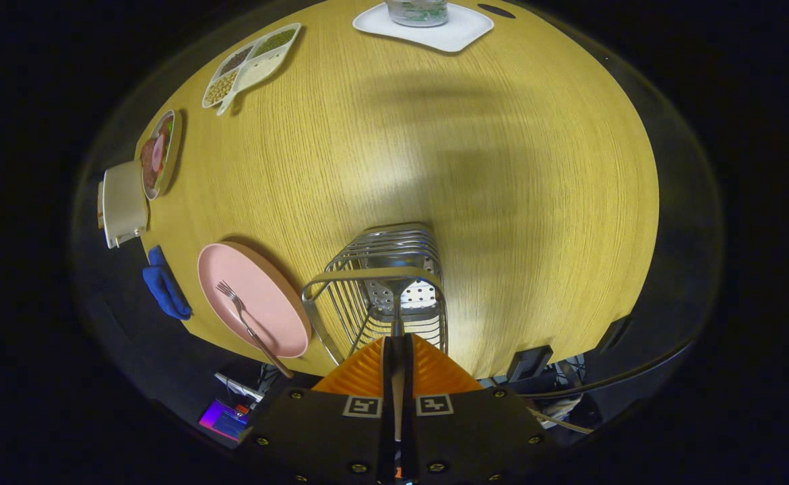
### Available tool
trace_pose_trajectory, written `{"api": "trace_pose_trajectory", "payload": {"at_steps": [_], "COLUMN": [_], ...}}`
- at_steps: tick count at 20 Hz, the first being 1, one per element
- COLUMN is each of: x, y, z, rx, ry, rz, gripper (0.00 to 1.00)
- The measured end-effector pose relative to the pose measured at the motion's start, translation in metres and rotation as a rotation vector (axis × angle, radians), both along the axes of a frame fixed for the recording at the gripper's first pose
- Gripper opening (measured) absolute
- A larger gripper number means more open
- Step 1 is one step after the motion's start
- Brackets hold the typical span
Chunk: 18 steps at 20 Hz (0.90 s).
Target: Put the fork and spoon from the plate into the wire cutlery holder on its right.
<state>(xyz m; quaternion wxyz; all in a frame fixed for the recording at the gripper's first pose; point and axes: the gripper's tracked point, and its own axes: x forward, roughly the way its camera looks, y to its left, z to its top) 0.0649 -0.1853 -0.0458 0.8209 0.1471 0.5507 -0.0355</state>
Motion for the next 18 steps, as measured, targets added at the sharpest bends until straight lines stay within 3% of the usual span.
{"api": "trace_pose_trajectory", "payload": {"at_steps": [5,9,18], "x": [0.002,-0.001,-0.012], "y": [0.005,0.007,0.004], "z": [0.002,0.009,0.029], "rx": [0.011,-0.002,0.026], "ry": [-0.029,-0.072,-0.222], "rz": [-0.007,-0.001,-0.059], "gripper": [0.1,0.42,0.42]}}
